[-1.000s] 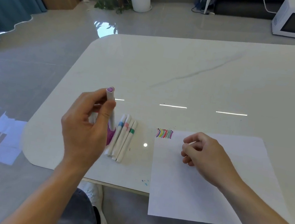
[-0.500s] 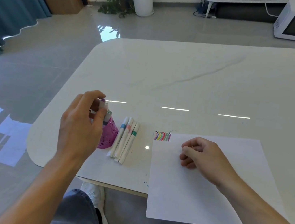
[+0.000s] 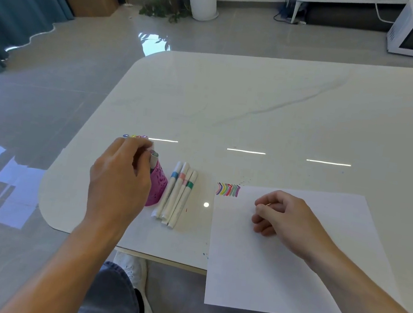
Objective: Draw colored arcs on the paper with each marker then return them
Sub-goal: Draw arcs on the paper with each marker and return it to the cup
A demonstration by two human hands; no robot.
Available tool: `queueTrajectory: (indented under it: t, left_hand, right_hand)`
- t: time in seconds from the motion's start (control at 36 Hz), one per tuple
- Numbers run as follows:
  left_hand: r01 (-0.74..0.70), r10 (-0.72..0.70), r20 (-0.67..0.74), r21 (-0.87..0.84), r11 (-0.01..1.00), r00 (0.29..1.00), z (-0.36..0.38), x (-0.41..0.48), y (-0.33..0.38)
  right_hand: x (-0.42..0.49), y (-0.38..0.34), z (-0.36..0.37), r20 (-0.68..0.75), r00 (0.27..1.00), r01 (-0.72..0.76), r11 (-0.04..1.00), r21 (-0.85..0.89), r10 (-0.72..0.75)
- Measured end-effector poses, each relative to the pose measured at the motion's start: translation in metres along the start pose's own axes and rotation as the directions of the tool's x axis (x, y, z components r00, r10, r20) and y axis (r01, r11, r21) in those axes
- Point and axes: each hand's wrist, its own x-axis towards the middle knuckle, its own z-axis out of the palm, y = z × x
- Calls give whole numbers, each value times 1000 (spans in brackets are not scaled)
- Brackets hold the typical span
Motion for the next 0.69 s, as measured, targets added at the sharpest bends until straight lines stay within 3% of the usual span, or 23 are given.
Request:
queueTrajectory:
  t: [0.17, 0.28, 0.36, 0.44, 0.69]
  left_hand:
    - [-121, 120, -101, -3, 993, 988, -3, -3, 15]
    - [-218, 218, 0, -15, 976, 976, 4, -12, 29]
    - [-141, 121, 261, 61, 988, 958, 17, -22, 35]
    - [-103, -14, 459, 228, 968, 888, 37, -36, 32]
    - [-112, -86, 462, 384, 916, 883, 56, -39, 32]
  right_hand:
    - [-1, -3, -1, -1, 1000, 5, 1000, 4, -5]
    - [-1, -3, -3, -5, 1000, 7, 1000, 5, -7]
    - [0, -2, -3, -4, 1000, 5, 1000, 9, -4]
    - [2, -1, -3, -1, 1000, -2, 1000, 10, 2]
    - [3, 1, -3, 7, 1000, -3, 1000, 8, 3]
